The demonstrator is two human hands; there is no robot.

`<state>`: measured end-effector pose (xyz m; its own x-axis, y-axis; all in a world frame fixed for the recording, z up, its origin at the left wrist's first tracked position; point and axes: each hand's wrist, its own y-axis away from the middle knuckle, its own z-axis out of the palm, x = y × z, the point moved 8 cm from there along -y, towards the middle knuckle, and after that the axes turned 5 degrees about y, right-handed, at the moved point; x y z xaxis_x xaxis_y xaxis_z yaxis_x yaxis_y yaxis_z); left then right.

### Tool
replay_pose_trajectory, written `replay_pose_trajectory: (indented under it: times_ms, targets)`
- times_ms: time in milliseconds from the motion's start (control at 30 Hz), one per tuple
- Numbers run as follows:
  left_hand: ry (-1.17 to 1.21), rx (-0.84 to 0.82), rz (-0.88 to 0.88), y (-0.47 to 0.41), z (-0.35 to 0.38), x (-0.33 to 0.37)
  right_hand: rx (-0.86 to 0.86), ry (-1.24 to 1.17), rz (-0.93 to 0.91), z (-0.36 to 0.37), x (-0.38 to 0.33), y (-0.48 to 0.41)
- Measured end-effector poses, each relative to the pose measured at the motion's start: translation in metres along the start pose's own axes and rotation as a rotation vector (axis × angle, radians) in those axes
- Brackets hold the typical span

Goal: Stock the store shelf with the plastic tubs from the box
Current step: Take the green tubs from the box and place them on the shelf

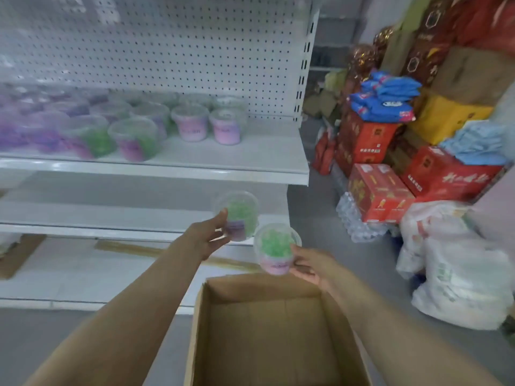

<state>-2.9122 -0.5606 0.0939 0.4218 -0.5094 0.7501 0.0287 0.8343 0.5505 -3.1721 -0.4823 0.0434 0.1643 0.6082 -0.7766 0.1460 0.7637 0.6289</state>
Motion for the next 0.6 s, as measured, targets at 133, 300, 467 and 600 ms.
replay_pose_trajectory:
  times_ms: [133,300,467,600]
  targets:
    - [0.005,-0.050,0.117,0.002,0.006,0.088,-0.093,-0.019,-0.129,0.038,-0.066,0.015]
    - [0.005,-0.076,0.208,-0.028,-0.006,0.174,-0.105,-0.063,-0.255,0.087,-0.134,0.030]
    - [-0.031,-0.095,0.189,-0.062,-0.024,0.206,-0.046,-0.184,-0.327,0.138,-0.173,0.027]
    - [-0.038,-0.121,0.158,-0.082,-0.027,0.218,0.099,-0.263,-0.355,0.166,-0.197,0.015]
